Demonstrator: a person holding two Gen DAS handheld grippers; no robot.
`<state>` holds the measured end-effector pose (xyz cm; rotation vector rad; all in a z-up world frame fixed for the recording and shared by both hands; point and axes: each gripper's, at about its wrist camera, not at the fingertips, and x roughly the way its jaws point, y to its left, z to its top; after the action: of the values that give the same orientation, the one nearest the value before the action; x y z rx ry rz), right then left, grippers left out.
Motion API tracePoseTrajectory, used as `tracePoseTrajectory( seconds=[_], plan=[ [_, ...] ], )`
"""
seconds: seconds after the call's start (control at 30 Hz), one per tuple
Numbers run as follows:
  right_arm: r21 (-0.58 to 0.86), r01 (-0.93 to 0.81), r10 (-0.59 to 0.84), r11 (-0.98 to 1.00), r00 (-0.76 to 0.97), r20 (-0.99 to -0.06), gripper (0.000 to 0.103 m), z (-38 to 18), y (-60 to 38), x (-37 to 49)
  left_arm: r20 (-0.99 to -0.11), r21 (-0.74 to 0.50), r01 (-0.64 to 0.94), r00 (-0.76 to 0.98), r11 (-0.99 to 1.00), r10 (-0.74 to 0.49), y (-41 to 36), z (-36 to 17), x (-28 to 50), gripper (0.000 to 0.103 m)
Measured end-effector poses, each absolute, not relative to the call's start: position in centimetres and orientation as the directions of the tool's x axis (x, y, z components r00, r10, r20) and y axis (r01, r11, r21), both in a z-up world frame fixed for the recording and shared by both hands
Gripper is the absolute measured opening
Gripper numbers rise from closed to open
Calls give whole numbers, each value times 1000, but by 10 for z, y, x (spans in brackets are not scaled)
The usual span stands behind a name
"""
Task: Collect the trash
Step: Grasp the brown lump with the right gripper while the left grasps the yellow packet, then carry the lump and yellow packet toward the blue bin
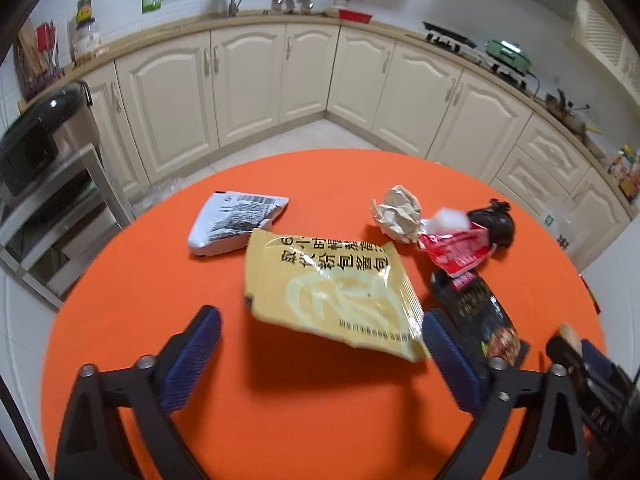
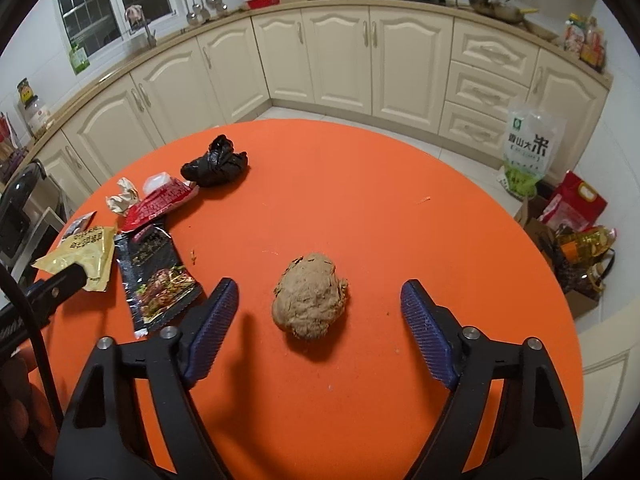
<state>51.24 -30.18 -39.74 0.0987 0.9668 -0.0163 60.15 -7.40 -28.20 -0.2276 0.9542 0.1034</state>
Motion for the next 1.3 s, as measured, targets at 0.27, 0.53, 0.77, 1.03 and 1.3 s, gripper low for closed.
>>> tracePoseTrajectory(
  seconds=[0.27,0.53,0.77,1.03,1.3],
  plan=[
    [42,31,16,999,589,-808,30,-395,-293,510,-781,-183,-143,622,973,-56,-73,-293,651,28],
    [92,43,49,995,594,-803,29,-392,-300,488,-740,-201,-53,662,978,-116,-70,-299,659,4],
    [115,57,57,992,607,-792,29,-377,-307,457,-717,-201,13,680,979,-156,-59,-303,592,2],
    [132,65,60,989,641,-765,29,-349,-306,409,-685,-206,77,700,976,-200,-49,-294,507,1],
    [130,79,43,988,673,-738,29,-326,-305,360,-670,-214,115,705,970,-231,-48,-285,442,1]
  ],
)
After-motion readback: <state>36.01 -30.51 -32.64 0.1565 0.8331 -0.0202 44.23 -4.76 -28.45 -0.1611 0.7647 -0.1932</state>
